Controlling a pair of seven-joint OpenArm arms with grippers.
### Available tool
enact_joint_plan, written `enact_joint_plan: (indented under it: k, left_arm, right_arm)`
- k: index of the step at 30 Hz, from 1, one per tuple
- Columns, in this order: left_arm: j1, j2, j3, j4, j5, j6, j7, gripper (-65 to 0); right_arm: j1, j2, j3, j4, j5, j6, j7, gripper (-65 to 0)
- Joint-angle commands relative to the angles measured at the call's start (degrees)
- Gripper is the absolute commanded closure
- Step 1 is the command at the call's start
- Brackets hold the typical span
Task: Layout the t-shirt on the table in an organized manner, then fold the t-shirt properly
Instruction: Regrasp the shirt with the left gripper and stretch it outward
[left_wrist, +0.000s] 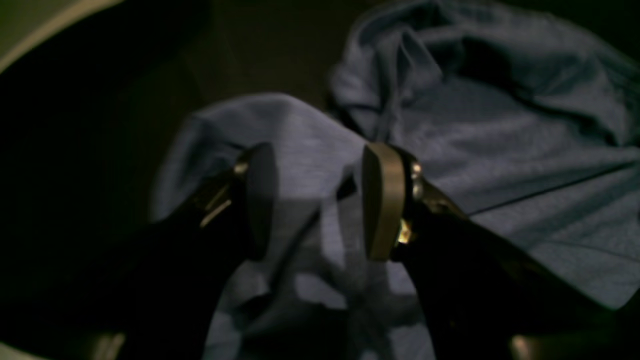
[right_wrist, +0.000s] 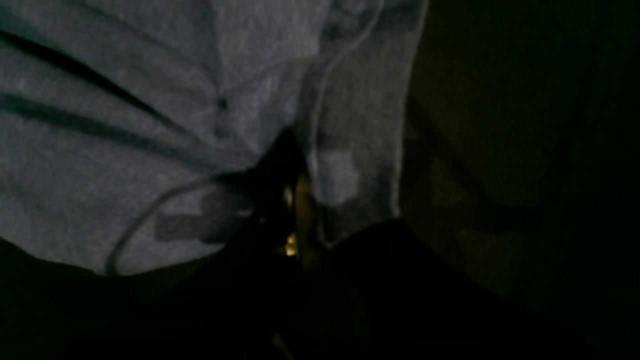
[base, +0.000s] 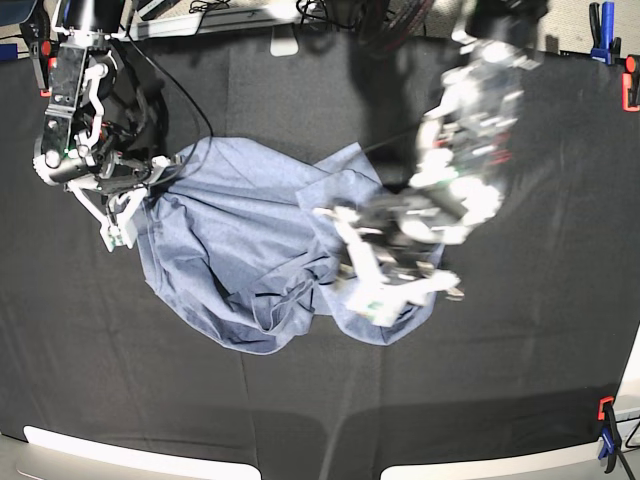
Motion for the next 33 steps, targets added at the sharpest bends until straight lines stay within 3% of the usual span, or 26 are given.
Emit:
enact_joint_plan:
  k: [1, 8, 14, 15, 18, 21, 25, 29, 33]
  left_arm:
    - [-1.8, 0.5, 0.1, -0.9, -0.1, 0.9, -1.3, -26.0]
    - [-9.2, 2.9, 0.1, -11.6, 0.1, 5.4, 0.8, -26.0]
    - [-10.9, 2.9, -0.1, -17.6, 2.2, 5.5, 3.6, -25.0]
    - [-10.9, 2.9, -0.1, -18.5, 2.2, 5.5, 4.2, -21.5]
    - [-10.9, 2.4, -0.1, -19.1, 2.5, 5.5, 4.9, 0.0]
    - [-10.9, -0.3, -0.1, -16.7, 4.5, 7.2, 4.5, 0.0]
    - [-10.9, -8.3, -0.1, -11.5, 4.2, 12.6, 3.6, 0.0]
    - [-10.7, -15.3, -1.1, -11.1, 0.8, 13.0, 1.3, 0.0]
    - [-10.8, -18.4, -5.2, -13.2, 0.8, 13.0, -1.9, 0.0]
  right_arm:
    - [0.8, 0.8, 0.3, 0.9, 0.0, -0.2, 0.5, 0.0]
    - [0.8, 0.8, 0.3, 0.9, 0.0, -0.2, 0.5, 0.0]
    - [0.8, 0.8, 0.3, 0.9, 0.0, -0.2, 0.5, 0.0]
    - [0.8, 0.8, 0.3, 0.9, 0.0, -0.2, 0.6, 0.0]
    - [0.8, 0.8, 0.3, 0.9, 0.0, -0.2, 0.8, 0.0]
    - [0.8, 0.8, 0.3, 0.9, 0.0, -0.2, 1.0, 0.0]
    - [0.8, 0.8, 0.3, 0.9, 0.0, -0.2, 1.0, 0.0]
    - [0.8, 0.8, 0.3, 0.9, 0.0, -0.2, 0.9, 0.0]
    - [0.8, 0.8, 0.3, 0.9, 0.0, -0.2, 0.9, 0.0]
